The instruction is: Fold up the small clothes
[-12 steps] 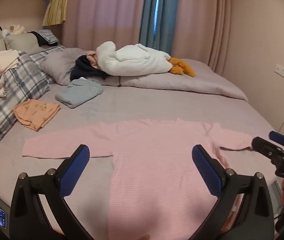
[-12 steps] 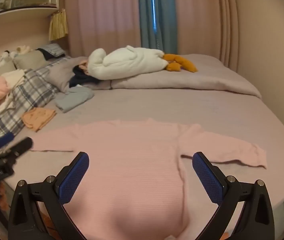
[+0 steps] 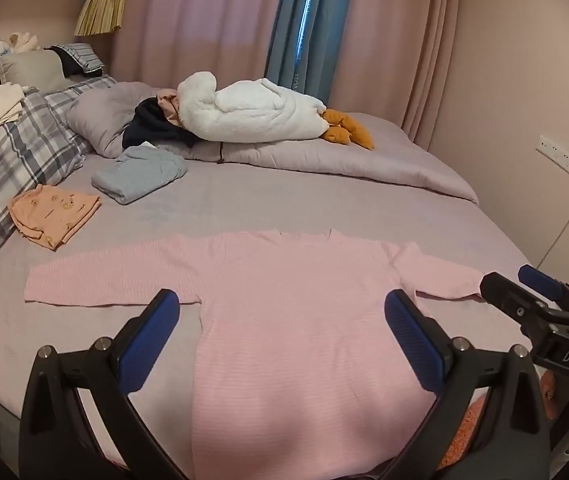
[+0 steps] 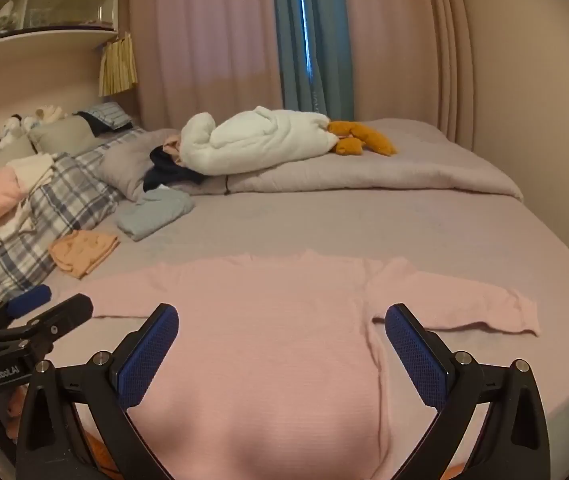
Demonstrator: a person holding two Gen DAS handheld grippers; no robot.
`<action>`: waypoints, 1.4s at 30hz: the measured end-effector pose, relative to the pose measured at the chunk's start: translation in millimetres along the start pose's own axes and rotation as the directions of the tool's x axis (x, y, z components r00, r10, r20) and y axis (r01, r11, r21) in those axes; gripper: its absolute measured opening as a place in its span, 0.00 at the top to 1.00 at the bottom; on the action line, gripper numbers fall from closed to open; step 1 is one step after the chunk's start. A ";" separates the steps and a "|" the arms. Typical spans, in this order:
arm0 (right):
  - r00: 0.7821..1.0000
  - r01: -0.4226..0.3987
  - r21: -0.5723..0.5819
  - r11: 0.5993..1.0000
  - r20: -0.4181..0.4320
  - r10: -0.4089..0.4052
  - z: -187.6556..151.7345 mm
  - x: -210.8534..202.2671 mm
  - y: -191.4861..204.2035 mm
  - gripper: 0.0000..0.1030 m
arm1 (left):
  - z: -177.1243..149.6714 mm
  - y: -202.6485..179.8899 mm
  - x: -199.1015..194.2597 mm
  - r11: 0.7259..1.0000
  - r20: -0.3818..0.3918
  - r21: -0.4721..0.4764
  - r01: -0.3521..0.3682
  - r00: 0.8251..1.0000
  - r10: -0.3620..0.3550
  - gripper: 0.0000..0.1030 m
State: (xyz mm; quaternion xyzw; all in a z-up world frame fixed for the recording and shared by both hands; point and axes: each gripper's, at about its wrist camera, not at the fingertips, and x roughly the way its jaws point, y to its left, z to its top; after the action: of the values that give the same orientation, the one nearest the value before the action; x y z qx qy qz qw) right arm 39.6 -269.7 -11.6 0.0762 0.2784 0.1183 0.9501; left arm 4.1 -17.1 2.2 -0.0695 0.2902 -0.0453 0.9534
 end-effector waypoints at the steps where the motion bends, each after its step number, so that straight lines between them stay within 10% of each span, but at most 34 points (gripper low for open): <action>1: 1.000 -0.004 0.003 1.000 -0.003 0.004 -0.7 0.9 5.5 0.01 | -0.9 0.5 0.2 1.000 -0.001 -0.006 -0.003 1.000 0.003 0.00; 42: 0.997 -0.057 0.038 0.998 -0.057 0.059 -8.2 5.8 9.3 0.01 | -11.2 12.6 6.3 0.996 -0.092 -0.073 0.048 0.994 -0.055 0.03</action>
State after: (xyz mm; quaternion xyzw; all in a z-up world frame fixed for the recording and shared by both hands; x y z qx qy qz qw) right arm 38.2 -258.6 -19.5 0.0982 0.3056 0.1428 0.9362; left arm 3.6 -6.7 -12.5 -0.1083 0.3342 -0.0627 0.9342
